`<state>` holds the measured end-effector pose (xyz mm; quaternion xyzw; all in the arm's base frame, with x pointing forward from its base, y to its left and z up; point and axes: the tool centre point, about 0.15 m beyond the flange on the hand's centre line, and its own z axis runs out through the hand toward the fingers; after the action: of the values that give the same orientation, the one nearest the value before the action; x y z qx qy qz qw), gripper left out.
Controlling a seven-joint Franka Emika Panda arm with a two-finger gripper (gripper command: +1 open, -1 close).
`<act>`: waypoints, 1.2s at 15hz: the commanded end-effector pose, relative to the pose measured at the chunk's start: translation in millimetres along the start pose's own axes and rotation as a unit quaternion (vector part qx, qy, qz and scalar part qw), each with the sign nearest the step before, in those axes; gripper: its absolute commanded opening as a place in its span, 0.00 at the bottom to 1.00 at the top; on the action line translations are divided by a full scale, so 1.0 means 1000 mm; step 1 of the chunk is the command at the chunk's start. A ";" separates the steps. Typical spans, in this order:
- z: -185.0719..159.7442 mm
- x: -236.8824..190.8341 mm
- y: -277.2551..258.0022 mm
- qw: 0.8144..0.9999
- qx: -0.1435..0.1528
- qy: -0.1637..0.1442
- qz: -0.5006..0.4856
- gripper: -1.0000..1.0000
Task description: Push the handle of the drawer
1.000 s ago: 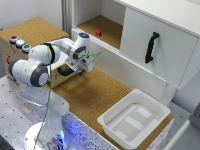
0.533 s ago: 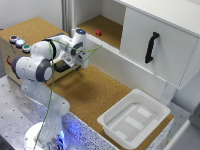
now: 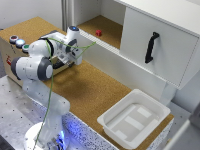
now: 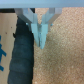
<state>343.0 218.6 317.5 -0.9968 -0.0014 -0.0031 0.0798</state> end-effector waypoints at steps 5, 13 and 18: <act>0.003 0.000 -0.017 1.000 0.003 -0.002 -0.015 0.00; 0.001 0.005 -0.072 0.999 0.007 0.010 -0.037 0.00; 0.011 -0.015 -0.099 0.998 0.042 -0.013 -0.036 0.00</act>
<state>331.0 278.0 330.0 -0.9928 -0.0414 -0.0274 0.1089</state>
